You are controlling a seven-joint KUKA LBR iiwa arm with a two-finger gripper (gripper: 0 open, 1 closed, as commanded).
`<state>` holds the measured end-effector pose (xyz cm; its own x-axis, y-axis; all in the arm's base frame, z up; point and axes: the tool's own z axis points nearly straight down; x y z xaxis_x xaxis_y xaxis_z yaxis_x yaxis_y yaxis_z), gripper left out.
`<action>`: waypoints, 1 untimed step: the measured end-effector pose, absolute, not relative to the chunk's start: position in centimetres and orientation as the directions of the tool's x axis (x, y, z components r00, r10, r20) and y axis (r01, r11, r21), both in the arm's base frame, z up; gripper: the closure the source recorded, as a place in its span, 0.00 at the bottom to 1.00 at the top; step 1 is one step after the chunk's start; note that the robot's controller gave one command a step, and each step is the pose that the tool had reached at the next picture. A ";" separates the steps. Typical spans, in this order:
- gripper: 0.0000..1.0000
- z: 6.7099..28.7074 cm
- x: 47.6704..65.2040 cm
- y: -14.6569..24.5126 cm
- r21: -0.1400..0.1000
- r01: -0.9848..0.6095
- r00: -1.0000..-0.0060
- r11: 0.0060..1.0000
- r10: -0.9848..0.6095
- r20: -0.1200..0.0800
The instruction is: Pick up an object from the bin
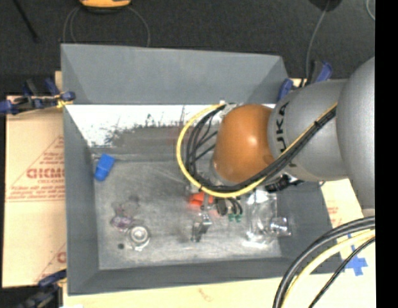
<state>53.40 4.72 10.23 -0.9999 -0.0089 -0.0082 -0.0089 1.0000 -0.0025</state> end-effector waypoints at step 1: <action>0.00 8.2 59.4 -1.6 -0.005 -0.184 -0.983 0.983 -0.184 -0.005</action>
Offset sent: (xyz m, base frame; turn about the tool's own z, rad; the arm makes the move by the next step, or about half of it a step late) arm 0.0586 -0.0590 -0.0210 -0.1821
